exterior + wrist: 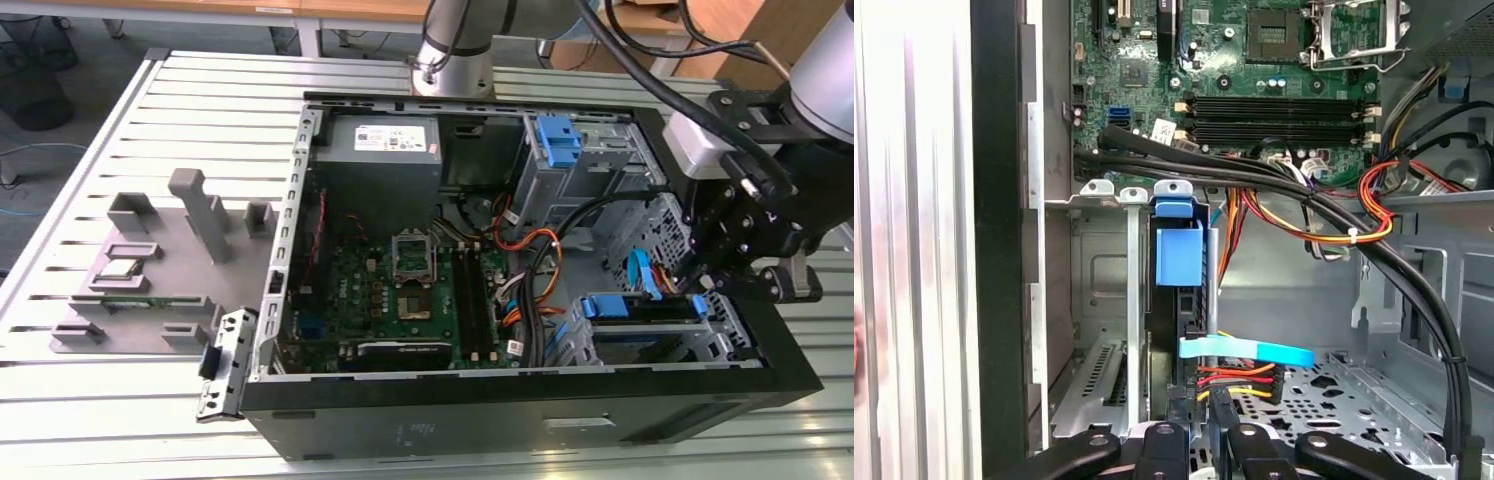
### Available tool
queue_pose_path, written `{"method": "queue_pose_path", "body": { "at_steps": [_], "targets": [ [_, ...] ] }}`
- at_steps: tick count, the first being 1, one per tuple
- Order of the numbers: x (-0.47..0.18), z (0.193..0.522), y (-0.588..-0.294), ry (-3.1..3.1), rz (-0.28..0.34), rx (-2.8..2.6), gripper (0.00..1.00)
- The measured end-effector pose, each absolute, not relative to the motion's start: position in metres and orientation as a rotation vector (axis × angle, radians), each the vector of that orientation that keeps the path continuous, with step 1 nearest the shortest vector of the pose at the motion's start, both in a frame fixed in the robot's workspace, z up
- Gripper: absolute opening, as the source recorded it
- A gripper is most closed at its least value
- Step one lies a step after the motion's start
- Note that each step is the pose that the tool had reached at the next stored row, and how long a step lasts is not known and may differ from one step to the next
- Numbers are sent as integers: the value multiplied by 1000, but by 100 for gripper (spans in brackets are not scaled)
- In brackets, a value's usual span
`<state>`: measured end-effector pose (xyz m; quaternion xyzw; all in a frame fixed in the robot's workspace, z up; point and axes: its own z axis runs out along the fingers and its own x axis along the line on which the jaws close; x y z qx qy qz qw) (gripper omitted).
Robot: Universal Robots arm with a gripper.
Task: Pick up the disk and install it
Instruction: 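Insert the second disk wire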
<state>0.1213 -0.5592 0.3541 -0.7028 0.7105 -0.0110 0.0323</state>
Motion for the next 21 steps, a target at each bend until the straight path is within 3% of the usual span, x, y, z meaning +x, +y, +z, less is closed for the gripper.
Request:
{"method": "queue_pose_path", "body": {
  "at_steps": [5, 9, 21],
  "targets": [
    [121, 354, -559, 2188, -32, -2165, 24],
    [122, 353, -559, 2216, 26, -2191, 24],
    [122, 356, -559, 2217, 27, -2191, 24]
  ]
}}
